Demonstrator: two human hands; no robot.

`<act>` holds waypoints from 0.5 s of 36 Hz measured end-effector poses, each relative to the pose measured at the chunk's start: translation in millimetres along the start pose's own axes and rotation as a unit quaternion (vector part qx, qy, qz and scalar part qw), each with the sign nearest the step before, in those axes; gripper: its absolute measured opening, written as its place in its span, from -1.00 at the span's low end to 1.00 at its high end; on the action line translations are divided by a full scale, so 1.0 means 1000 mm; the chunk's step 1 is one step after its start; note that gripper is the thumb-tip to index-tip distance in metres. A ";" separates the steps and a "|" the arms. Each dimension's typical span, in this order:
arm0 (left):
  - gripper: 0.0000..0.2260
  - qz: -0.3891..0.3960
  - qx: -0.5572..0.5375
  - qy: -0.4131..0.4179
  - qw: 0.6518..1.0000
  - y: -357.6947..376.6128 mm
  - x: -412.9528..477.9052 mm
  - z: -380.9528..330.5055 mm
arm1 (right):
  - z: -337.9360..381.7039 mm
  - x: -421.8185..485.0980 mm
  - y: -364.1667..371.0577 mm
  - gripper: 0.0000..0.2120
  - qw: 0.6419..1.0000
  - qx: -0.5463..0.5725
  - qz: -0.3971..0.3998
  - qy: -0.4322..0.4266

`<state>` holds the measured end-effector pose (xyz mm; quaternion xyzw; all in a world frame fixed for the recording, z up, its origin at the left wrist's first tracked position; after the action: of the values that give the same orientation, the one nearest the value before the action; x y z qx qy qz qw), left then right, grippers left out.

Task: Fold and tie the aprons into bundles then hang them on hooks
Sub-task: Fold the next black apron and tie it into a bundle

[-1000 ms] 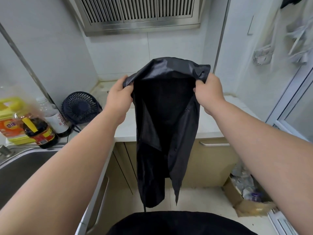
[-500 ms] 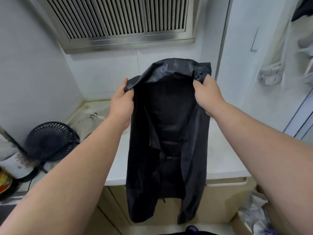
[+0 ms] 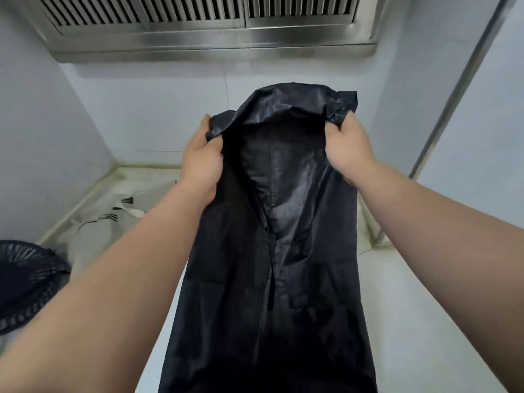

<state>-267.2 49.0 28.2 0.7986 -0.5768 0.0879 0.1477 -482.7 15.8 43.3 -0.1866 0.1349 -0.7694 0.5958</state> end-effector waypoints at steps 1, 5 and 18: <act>-0.52 -0.009 -0.001 -0.009 1.000 0.001 0.009 0.008 | -0.006 0.011 0.008 -0.71 1.000 0.002 0.007 0.007; -0.49 -0.027 0.003 -0.031 0.999 0.003 0.033 0.036 | -0.025 0.040 0.035 -0.68 0.999 -0.001 0.017 0.033; -0.44 0.153 0.339 -0.208 0.905 -0.041 0.051 0.181 | -0.134 0.077 0.132 -0.59 0.940 -0.145 0.177 0.253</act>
<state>-216.9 -45.8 -131.3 0.7028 -0.6446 0.1316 -0.2707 -445.0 -93.9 -124.0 -0.0432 0.4217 -0.6454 0.6354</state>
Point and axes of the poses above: each hand's wrist, its own x-axis towards the middle knuckle, its own y-axis out of the palm, z = x × y, the point moved 1 cm from there along x, towards the middle knuckle, and after that the axes turned 12 degrees about y, right-handed, at the moved point
